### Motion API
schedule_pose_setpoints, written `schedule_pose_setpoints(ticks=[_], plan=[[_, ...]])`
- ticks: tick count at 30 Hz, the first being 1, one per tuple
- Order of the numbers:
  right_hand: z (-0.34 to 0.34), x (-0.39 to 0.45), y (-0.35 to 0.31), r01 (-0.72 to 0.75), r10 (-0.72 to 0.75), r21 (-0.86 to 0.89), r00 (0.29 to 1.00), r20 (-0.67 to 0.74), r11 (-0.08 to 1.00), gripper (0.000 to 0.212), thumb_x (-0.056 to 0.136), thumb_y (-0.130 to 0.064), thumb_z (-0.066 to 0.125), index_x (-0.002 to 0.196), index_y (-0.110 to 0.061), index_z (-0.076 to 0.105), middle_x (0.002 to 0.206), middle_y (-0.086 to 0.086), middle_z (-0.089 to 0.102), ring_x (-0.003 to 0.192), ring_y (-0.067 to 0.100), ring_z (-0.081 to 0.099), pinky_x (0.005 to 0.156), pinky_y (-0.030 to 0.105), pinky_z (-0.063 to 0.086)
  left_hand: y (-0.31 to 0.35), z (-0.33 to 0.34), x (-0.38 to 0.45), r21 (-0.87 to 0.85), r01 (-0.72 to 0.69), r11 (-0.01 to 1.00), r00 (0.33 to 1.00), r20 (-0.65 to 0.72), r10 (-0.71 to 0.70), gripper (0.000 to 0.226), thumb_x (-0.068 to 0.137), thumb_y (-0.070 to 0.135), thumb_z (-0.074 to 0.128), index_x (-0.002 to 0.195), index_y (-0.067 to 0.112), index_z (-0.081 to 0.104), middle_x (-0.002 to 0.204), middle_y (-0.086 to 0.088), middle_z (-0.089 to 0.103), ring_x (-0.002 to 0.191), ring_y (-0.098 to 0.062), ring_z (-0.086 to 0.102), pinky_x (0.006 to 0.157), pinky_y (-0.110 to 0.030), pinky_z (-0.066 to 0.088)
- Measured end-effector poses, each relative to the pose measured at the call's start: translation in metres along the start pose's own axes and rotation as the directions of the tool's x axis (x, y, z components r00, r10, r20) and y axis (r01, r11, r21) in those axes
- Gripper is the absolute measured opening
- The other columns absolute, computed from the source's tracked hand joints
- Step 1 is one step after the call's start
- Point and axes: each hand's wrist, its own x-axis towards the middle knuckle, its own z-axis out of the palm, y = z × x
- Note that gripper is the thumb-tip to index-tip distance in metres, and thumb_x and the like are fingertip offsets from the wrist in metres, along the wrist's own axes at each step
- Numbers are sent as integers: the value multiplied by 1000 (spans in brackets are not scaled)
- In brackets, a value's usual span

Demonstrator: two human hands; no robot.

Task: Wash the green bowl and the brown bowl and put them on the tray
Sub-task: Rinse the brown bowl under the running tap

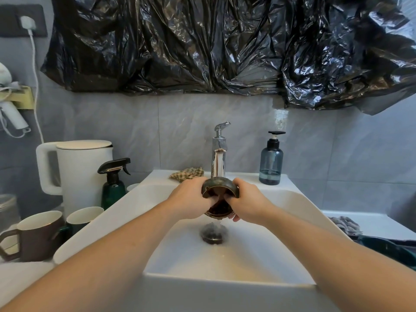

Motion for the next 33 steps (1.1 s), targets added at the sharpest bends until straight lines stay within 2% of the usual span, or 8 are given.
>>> schedule_pose_setpoints(ticks=[4, 7, 11, 14, 18, 25, 30, 33], plan=[[2, 1, 0, -4, 4, 43, 1000, -3, 999, 12, 103, -19, 55, 114, -20, 53, 110, 8, 65, 83, 24, 73, 61, 27, 62, -6, 2, 2, -36, -9, 999, 1000, -10, 8, 23, 93, 22, 76, 111, 33, 67, 105, 10, 69, 100, -18, 64, 89, -36, 55], [1, 2, 1, 9, -9, 45, 1000, -15, 999, 16, 101, -18, 55, 116, -22, 58, 109, 5, 67, 92, 24, 68, 63, 26, 61, -6, 3, 3, -39, -4, 999, 998, -55, 2, 12, 96, 29, 73, 106, 32, 67, 100, 9, 71, 96, -18, 66, 87, -41, 57], [0, 1, 3, 26, -25, 27, 999, -34, 999, 14, 99, -17, 61, 111, -25, 62, 106, 3, 68, 79, 21, 70, 60, 25, 59, -1, 2, 1, 33, 21, 999, 995, -98, -17, 17, 103, 43, 60, 101, 29, 69, 94, 6, 71, 89, -20, 66, 80, -44, 58], [1, 2, 1, 37, -37, 6, 999, -23, 999, 13, 98, -14, 63, 106, -24, 61, 106, 5, 67, 76, 23, 73, 61, 29, 63, 1, 5, -1, 104, -3, 995, 997, -72, 11, 10, 105, 33, 59, 106, 27, 67, 98, 4, 71, 91, -21, 65, 79, -40, 57], [1, 2, 2, 18, -21, -77, 999, -37, 997, 11, 99, -13, 61, 102, -23, 58, 100, 5, 66, 77, 24, 74, 62, 29, 63, 3, 6, -1, 4, -60, 998, 998, -29, 60, 7, 102, 22, 64, 100, 29, 63, 92, 7, 66, 87, -17, 62, 67, -29, 46], [0, 5, 3, 26, -28, -19, 994, -110, 999, 15, 99, -12, 60, 108, -23, 55, 103, 4, 67, 87, 23, 72, 66, 29, 63, -2, 5, 2, -110, 1, 994, 1000, 17, 1, 24, 94, 17, 70, 113, 30, 65, 104, 5, 71, 99, -21, 68, 83, -36, 57], [3, 6, 2, 32, -29, 41, 996, -81, 999, 14, 99, -18, 60, 112, -24, 58, 103, 2, 68, 92, 21, 68, 80, 39, 65, -2, 4, 3, -117, 16, 993, 998, -59, -23, 9, 101, 29, 65, 108, 34, 65, 102, 5, 72, 95, -23, 68, 84, -43, 59], [2, 4, 2, 50, -49, 21, 997, -54, 999, 15, 98, -18, 62, 111, -27, 61, 103, 2, 68, 87, 22, 70, 74, 38, 65, 0, 2, 0, 12, 8, 1000, 995, -101, -7, 10, 104, 42, 58, 101, 36, 65, 99, 6, 71, 94, -22, 66, 80, -41, 56]])
